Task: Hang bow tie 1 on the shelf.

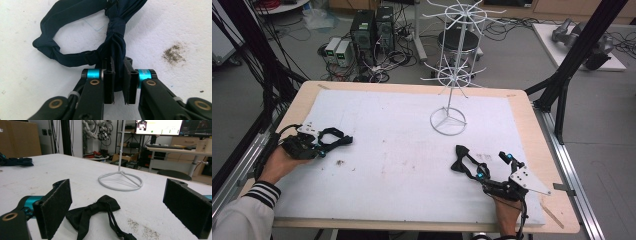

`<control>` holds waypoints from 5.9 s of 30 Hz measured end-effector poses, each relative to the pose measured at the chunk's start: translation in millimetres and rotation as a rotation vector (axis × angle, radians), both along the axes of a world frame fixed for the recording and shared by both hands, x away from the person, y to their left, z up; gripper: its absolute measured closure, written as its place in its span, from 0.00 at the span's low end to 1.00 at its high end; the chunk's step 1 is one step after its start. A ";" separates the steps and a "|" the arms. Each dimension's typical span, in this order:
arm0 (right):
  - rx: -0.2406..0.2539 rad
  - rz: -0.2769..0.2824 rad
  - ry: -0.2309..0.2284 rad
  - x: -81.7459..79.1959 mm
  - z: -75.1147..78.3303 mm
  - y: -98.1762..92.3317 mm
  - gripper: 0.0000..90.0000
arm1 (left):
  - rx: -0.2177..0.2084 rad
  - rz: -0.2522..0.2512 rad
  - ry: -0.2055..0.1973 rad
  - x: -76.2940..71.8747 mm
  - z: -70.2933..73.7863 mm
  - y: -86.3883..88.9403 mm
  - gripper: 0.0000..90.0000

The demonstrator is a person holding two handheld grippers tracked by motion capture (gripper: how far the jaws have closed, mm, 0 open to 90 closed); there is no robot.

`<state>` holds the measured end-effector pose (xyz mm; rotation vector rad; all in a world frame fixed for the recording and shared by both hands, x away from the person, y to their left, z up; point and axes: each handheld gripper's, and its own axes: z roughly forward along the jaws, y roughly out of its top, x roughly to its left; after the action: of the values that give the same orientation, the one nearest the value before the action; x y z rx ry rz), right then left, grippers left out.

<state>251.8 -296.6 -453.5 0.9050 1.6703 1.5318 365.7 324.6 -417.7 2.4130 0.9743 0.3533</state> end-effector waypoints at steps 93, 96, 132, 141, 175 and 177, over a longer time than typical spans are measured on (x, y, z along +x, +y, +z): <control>-0.041 0.536 0.148 58.6 90.3 58.0 0.09 | -0.562 -0.397 -0.179 -28.9 76.1 -92.9 0.93; -0.059 0.568 0.147 60.2 93.6 63.3 0.09 | -0.576 -0.415 -0.169 -29.0 76.2 -100.0 0.93; -0.092 0.820 0.140 87.6 138.9 122.6 0.09 | -0.668 -0.563 -0.156 -29.9 78.0 -156.5 0.93; -0.157 0.880 0.144 88.5 142.8 137.1 0.19 | -0.660 -0.576 -0.149 -30.8 77.4 -162.4 0.93; -0.265 0.932 0.054 84.4 145.4 148.3 0.88 | -0.634 -0.573 -0.146 -29.2 79.3 -162.9 0.93; -0.271 0.948 0.042 83.9 145.7 148.9 0.91 | -0.633 -0.570 -0.149 -29.0 79.3 -162.7 0.93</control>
<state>335.8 -147.7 -307.7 -0.0554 2.4367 1.7630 336.6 161.9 -338.3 1.9236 0.2398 0.0038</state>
